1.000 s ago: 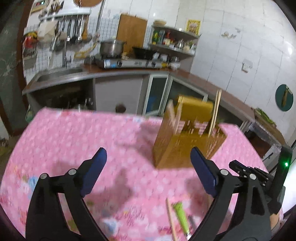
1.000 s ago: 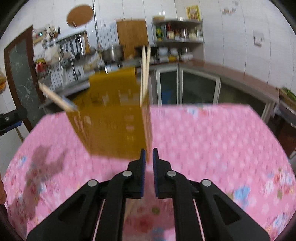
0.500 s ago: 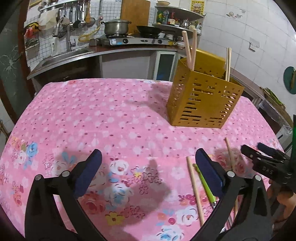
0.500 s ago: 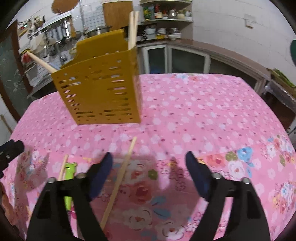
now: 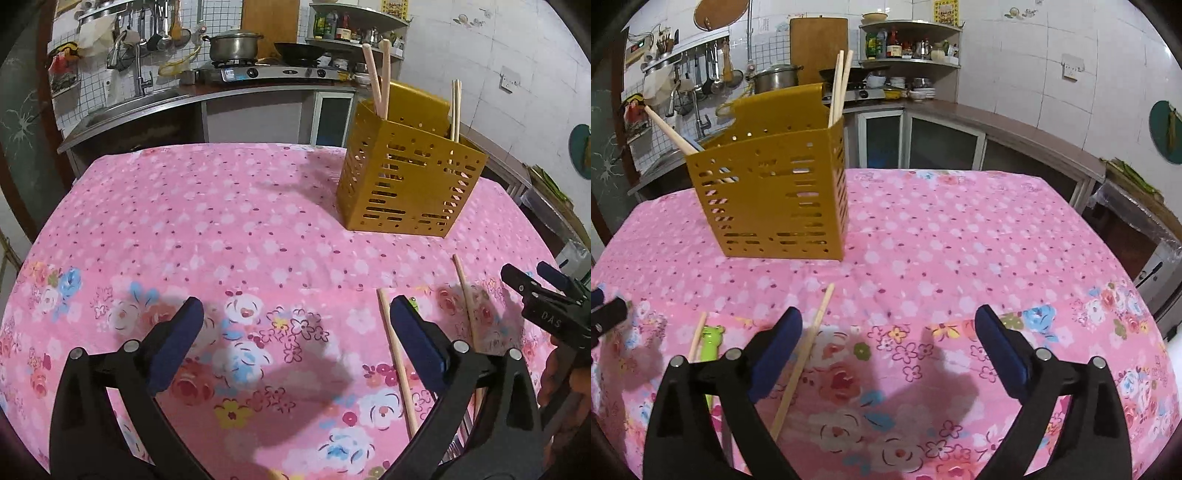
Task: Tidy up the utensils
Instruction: 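Grasp a wooden chopstick with the right tool while the left tool grasps another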
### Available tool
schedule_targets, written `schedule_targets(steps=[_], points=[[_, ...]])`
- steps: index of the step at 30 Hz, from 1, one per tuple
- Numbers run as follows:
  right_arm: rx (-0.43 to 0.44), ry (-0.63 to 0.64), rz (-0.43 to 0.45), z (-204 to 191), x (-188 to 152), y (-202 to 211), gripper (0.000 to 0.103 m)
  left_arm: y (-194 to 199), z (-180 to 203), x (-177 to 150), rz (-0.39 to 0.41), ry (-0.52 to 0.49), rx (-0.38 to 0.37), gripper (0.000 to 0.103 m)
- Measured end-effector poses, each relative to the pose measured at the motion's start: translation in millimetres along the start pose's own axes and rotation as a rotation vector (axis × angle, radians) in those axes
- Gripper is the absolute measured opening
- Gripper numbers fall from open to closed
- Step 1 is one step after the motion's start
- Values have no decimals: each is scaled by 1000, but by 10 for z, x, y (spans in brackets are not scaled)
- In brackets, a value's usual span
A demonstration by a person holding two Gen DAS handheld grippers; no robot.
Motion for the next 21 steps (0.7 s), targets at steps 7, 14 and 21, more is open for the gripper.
schedule_targets(steps=[7,14,21], points=[[61,-63,-104,-33,-127,-162,93,-141,-60,-117,-39,31,2,98],[45,-24,-136,-207,-151,-296,92,-289,-104,-222,-99,44,5,98],[18,34,-188,-399,-145,-493,62,-257,-65,-219,-73,8,23,98]])
Point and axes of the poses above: each gripper's, at about its wrist camera, not at the fingertips, and y roughly against the way its jaws point, z to its right, x to its top, the point moved 7 cm from there along -y, roughly the way its jaws point
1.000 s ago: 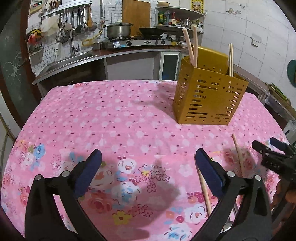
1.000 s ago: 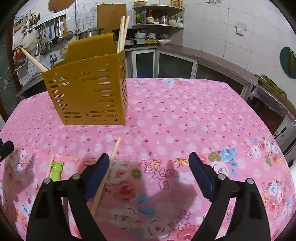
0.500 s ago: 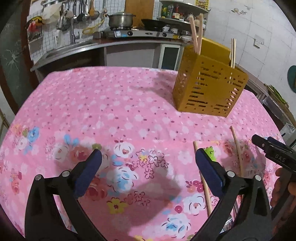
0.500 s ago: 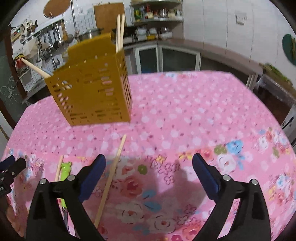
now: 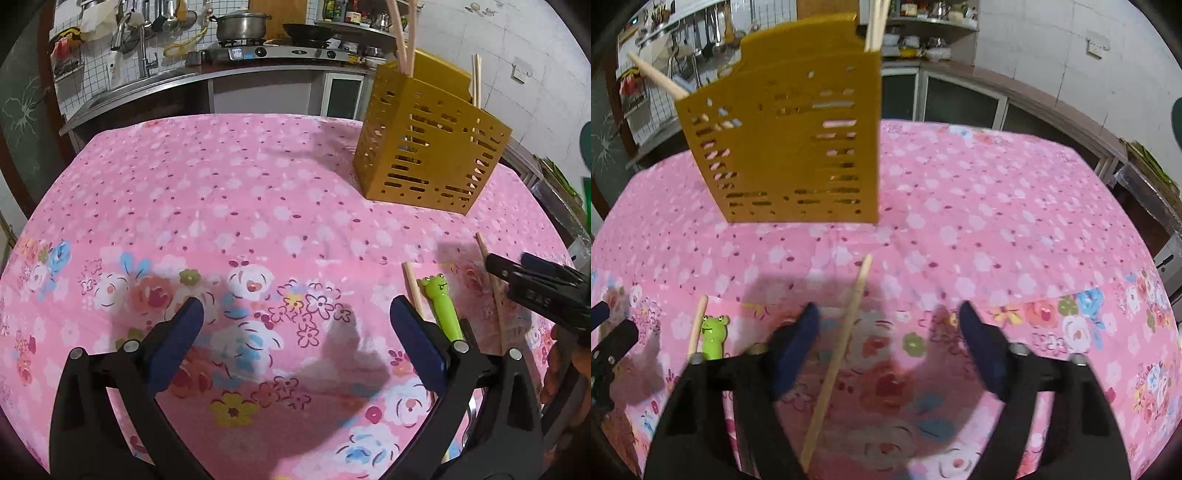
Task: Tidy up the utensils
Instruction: 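Grasp a wooden chopstick with the right tool while the left tool grasps another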
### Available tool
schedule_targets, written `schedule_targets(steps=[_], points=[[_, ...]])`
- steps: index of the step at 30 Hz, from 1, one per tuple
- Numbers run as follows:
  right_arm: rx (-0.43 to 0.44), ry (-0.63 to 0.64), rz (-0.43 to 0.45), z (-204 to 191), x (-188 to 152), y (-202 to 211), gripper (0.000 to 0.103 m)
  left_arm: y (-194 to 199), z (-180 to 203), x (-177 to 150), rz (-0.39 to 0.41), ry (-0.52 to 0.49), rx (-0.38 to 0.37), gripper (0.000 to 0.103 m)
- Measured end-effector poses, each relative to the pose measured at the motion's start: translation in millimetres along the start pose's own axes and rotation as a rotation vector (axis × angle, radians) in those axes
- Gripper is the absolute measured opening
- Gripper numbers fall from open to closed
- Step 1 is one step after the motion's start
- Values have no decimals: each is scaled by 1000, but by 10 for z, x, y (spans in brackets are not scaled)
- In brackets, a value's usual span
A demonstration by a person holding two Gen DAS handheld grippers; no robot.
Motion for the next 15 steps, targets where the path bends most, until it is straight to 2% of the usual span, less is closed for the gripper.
schedule_targets(steps=[1,8,11,15], points=[[7,2,-21,-28,0,-51,52,-2,14,-3,-3,-2,-8,98],[33,-11,-76,-104,81,-194,32,-65,68,-23,-46,1,-23,98],[34,5,-85,-141,107,-210,15,-64,95,-15,-56,7,-28,98],[55,10,-80,-104,99,-192,10,-59,153,-16,-73,4,-34,98]])
Point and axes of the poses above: each gripper's, at about its wrist camera, not at the fingertips, and y roughly against the way its jaws point, z to its right, x to its top, the point moved 7 cm from there along -y, roughly the way its jaws point
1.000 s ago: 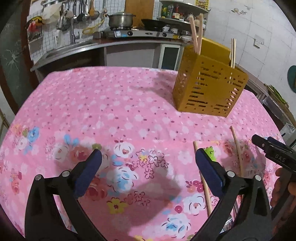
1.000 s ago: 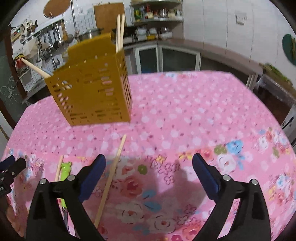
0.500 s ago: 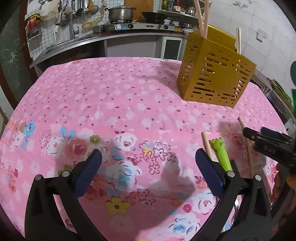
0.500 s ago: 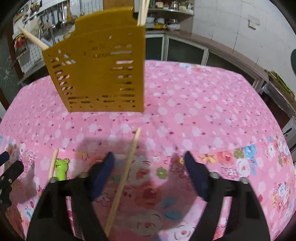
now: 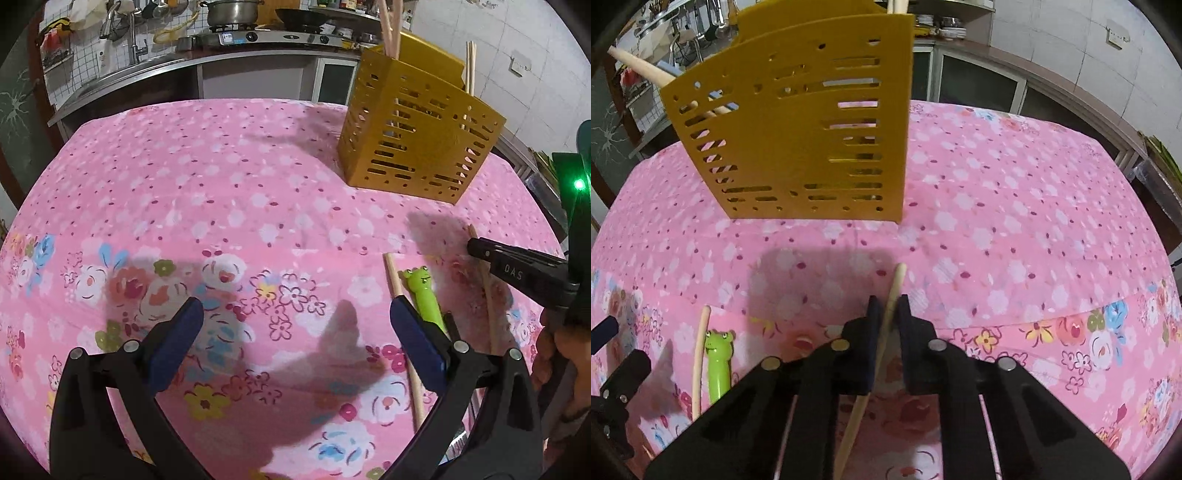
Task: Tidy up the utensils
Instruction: 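Grasp a wooden chopstick with the right tool while the left tool grasps another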
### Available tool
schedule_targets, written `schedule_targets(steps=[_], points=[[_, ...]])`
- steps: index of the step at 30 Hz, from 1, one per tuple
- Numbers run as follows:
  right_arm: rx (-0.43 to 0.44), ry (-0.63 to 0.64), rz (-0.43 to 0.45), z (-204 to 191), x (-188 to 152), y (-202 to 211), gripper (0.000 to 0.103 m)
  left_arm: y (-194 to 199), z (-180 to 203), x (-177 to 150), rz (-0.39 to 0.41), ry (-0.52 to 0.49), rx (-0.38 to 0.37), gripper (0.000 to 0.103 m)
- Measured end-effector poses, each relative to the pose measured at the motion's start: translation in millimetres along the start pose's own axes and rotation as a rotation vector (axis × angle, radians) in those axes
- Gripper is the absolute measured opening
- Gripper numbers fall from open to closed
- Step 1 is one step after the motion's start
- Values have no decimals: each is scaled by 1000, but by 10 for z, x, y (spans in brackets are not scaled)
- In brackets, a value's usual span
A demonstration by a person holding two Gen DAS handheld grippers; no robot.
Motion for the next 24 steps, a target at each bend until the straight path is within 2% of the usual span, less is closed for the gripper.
schedule_targets(steps=[6,14,24], points=[[26,0,3,208,-104,83,8,-58,166,-39,-35,5,-44,97],[21,-50,3,627,-238,157,8,-144,455,-44,-75,-48,-72,71],[13,-31,15,741,-343,194,8,-330,610,39,-130,-79,-25,56]])
Point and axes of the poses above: each gripper's, at about its wrist camera, not at the fingertips, and y roughly against the way its jaws point, z to its right, x to its top, the point moved 7 cm from there along -y, roughly the way its jaws point
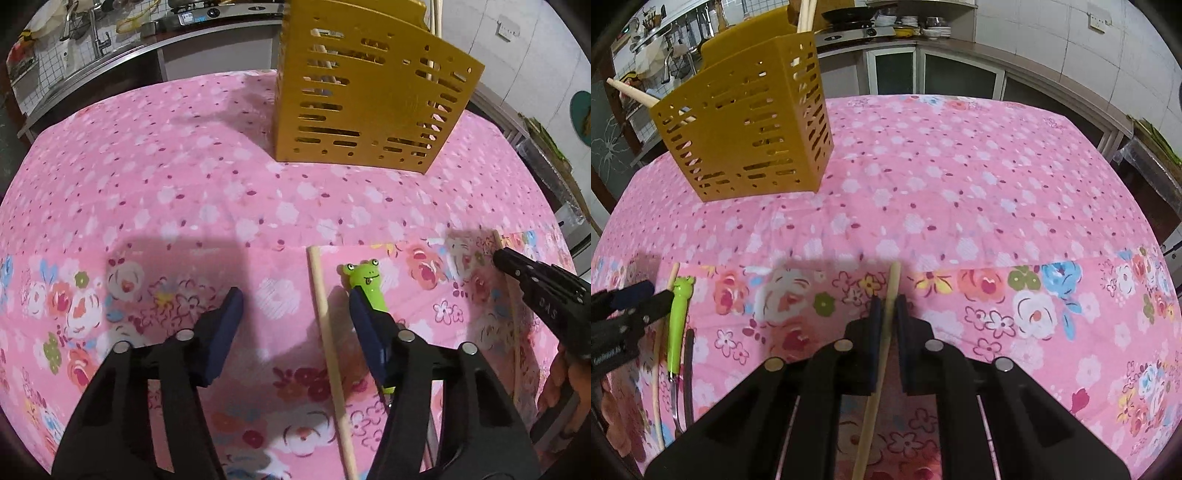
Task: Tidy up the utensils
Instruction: 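Grasp a wooden chopstick with the right tool while the left tool grasps another, then lift both held chopsticks up toward the yellow holder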
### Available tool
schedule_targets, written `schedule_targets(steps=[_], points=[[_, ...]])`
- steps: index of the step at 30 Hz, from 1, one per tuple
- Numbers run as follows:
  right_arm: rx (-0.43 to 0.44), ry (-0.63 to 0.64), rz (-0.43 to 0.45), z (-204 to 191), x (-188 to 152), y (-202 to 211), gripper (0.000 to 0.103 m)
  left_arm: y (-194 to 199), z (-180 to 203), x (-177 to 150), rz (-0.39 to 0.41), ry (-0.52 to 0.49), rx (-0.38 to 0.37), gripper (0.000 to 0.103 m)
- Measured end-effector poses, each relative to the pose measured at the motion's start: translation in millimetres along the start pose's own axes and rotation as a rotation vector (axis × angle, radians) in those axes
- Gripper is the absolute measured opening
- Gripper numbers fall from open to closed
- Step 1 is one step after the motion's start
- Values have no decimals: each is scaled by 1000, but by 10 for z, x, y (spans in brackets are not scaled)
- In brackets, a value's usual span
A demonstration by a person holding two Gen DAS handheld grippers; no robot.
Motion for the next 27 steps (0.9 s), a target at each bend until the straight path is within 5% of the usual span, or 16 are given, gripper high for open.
schedule_targets(steps=[6,8,13,17,27], points=[[-4,-4,0,-2,-2,-6,8,-54,76,60,-21,-64,55,41],[0,1,0,13,1,-11,8,-47,64,70,-23,-59,51,29],[-3,2,2,16,-3,-12,8,-81,54,137,-14,-72,53,24],[4,-13,4,31,-9,1,8,-60,51,149,-21,-27,9,5],[25,-28,18,-23,-25,90,8,73,33,67,18,5,-52,4]])
Point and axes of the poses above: each gripper's, at about its wrist camera, not at the fingertips, and y roughly against the way its jaws point, z to its right, x to its top, the point moved 7 cm from there along -y, roughly the way its jaws point
